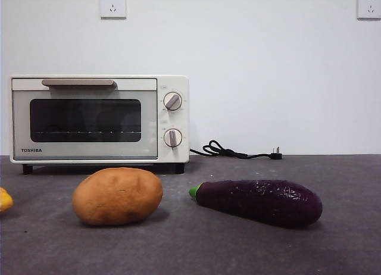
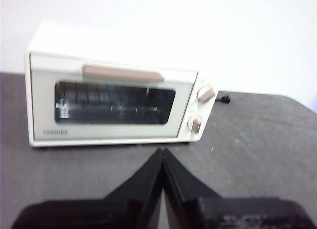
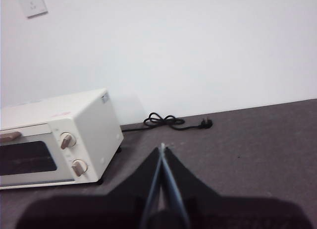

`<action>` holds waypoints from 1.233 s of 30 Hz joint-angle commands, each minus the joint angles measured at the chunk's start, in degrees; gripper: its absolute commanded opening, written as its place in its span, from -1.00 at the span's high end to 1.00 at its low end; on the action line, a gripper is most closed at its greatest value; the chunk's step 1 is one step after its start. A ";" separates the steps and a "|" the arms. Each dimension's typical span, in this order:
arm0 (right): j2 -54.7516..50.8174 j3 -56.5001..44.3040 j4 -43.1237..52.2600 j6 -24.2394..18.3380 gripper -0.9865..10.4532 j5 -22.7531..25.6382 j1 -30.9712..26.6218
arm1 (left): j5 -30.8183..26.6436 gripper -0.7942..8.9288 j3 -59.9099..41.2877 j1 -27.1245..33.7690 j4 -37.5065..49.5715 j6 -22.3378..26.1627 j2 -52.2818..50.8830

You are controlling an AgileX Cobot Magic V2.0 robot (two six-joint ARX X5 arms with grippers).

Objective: Take the eggplant from the table,put the eggplant in the oven

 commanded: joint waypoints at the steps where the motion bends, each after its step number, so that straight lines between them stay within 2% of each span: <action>1: 4.24 5.20 -1.75 0.33 0.84 -1.57 -0.02 | 0.48 0.85 3.80 -0.44 -0.13 -0.50 2.93; 4: 9.16 11.04 -4.72 -0.15 0.84 -3.63 -0.02 | 2.69 0.85 8.52 -0.66 -0.87 -0.31 6.69; 7: 14.19 17.20 -8.20 -2.38 0.84 -6.01 -0.02 | 3.30 0.85 13.77 -0.98 -2.38 0.17 10.60; 14: 25.59 31.04 -17.49 -5.86 0.84 -12.59 0.00 | 3.41 0.85 27.63 -2.64 -9.94 6.08 19.78; 22: 35.41 44.13 -24.70 -5.86 0.84 -22.29 0.09 | 3.43 0.85 40.81 -5.40 -14.36 8.50 28.35; 25: 37.55 47.71 -26.73 -5.88 0.84 -22.51 0.20 | 3.41 0.85 43.54 -6.19 -14.67 8.68 30.42; 32: 40.81 52.28 -32.48 -7.48 0.81 -26.60 3.21 | 3.41 0.85 45.20 -7.02 -14.86 10.01 33.55; 34: 41.53 52.92 -33.86 -7.61 0.73 -27.34 4.61 | 3.41 0.85 45.20 -7.06 -14.91 10.01 34.32; 37: 42.34 53.48 -35.01 -7.58 0.43 -29.33 6.69 | 3.37 0.85 45.20 -7.06 -14.86 10.47 35.19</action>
